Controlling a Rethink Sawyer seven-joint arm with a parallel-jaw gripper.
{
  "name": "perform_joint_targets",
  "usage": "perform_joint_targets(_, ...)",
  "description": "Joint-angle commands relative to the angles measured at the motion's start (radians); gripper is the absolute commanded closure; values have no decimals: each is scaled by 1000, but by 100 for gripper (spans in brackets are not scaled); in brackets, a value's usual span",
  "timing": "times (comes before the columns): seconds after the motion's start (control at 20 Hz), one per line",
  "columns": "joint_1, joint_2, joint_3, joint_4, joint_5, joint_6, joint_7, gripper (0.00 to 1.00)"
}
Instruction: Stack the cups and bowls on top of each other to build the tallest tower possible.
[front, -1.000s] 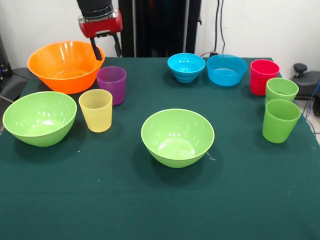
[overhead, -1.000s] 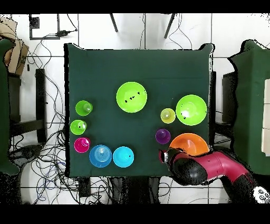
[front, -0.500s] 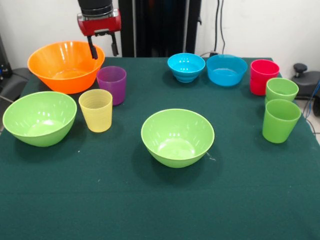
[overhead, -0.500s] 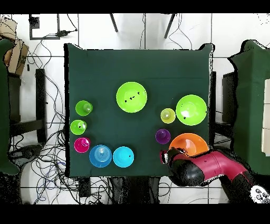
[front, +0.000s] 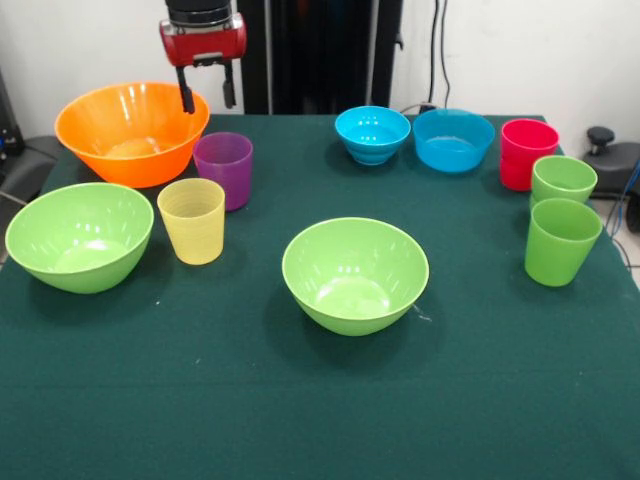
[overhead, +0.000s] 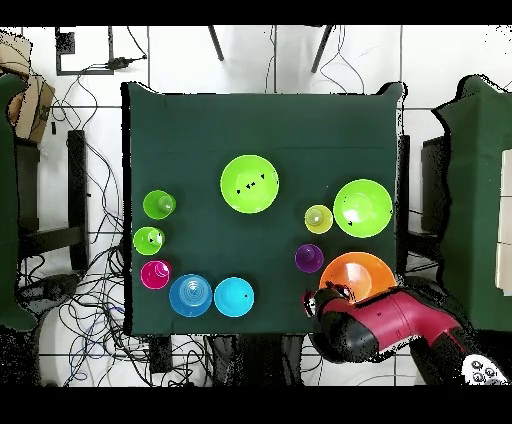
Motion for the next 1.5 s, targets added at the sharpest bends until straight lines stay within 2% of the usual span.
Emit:
perform_joint_targets(0.05, 85, 46, -103, 13, -155, -90, 66, 0)
perform_joint_targets(0.4, 138, 110, -157, -57, -237, -156, 68, 0)
perform_joint_targets(0.45, 143, 114, -166, -65, -240, -171, 51, 100)
perform_joint_targets(0.6, 148, 115, -153, -82, -243, -176, 32, 100)
perform_joint_targets(0.7, 116, 89, -131, -58, -186, -159, -7, 100)
perform_joint_targets(1.3, 65, 0, -86, -5, -58, -102, -77, 100)
perform_joint_targets(1.35, 71, -9, -91, -4, -69, -109, -79, 0)
perform_joint_targets(1.5, 63, -12, -66, -4, -34, -84, -112, 0)
